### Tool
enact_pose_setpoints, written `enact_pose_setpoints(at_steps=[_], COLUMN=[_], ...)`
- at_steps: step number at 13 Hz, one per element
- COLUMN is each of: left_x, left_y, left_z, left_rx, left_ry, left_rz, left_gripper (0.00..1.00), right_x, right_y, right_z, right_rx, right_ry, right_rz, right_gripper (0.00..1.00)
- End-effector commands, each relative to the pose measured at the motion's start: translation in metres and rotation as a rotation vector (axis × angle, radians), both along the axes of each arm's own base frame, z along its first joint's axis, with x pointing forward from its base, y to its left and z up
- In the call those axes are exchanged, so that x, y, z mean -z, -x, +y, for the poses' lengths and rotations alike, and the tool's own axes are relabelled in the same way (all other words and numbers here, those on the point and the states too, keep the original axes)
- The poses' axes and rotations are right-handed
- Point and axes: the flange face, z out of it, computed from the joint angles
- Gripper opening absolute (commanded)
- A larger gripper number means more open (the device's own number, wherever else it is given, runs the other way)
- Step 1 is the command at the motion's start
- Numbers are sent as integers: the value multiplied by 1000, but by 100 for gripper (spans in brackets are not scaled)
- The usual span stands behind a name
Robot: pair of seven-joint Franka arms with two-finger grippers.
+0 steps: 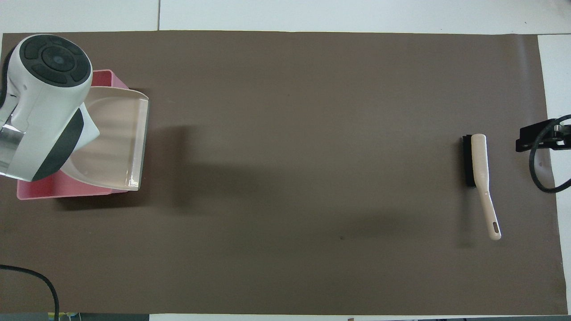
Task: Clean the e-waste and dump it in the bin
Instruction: 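Tip the dustpan over the pink bin with the left gripper, then lower the dustpan back onto the table with the left gripper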
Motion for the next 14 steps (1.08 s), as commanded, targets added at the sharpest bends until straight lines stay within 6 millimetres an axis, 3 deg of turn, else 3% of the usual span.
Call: enact_pose_setpoints(at_steps=[1,3,7,10,14], left_x=[30,57,85,125,149], left_y=[18,35,60,59,69], left_z=[-57,-114,-190,-267,-309], left_rx=[-25,-27,-60,-57,-65], left_ry=[99,139,196,199,197], left_rz=[-41,-46,-56,-66,-84], left_gripper=[0,0,0,0,0], right_x=[2,2,2,0,0], right_y=[1,-2,1,0,0], right_z=[-12,-7,-6,0,1], right_rx=[1,-7,2,-6,-20], right_ry=[-26,-19,-26,-24,-26], right_rz=[-15,-10,-11,-22,-22], right_gripper=[100,100,100,100,100])
